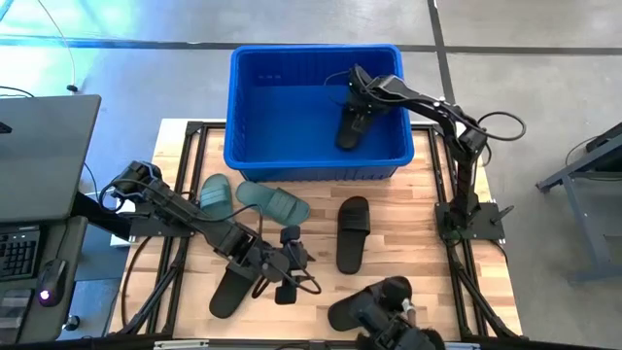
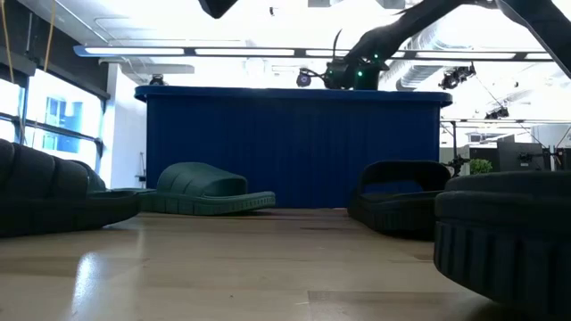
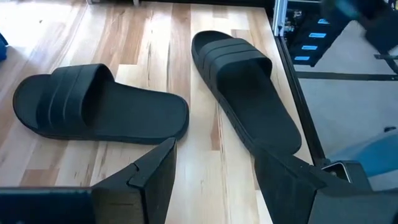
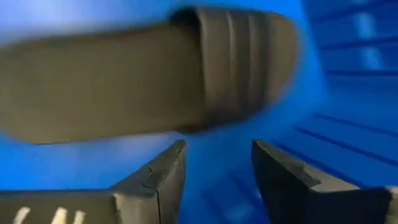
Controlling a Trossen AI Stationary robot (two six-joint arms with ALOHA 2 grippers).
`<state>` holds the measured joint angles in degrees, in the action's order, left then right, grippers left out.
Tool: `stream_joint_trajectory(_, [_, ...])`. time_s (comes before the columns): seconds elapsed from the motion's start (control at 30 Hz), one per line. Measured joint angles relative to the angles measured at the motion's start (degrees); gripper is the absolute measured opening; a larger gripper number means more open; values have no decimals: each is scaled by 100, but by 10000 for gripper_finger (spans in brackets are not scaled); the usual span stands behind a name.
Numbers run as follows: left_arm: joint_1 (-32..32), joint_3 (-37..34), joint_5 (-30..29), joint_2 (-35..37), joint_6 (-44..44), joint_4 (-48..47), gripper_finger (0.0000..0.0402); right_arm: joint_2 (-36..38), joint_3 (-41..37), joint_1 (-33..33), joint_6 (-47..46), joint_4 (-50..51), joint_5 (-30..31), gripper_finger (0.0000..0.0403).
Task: Pick and place slides into bin
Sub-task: Put the black slide into the blue bin
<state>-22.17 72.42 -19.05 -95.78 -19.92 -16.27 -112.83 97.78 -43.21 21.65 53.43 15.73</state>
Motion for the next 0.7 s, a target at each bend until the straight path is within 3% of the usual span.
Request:
stream_joint_trajectory(0.17, [2,0,0,1,-40,-7,200,149,0,155,-125,66,-1059,155])
stream_joint_trajectory(0.47, [2,0,-239,1,15,-63,200,1521,2,901,-171,41,-1458,147])
stream_joint_trajectory(0.7, [142,1,-1060,-34,173,127,200,3138,7,1746,-1801,296,-2127,154])
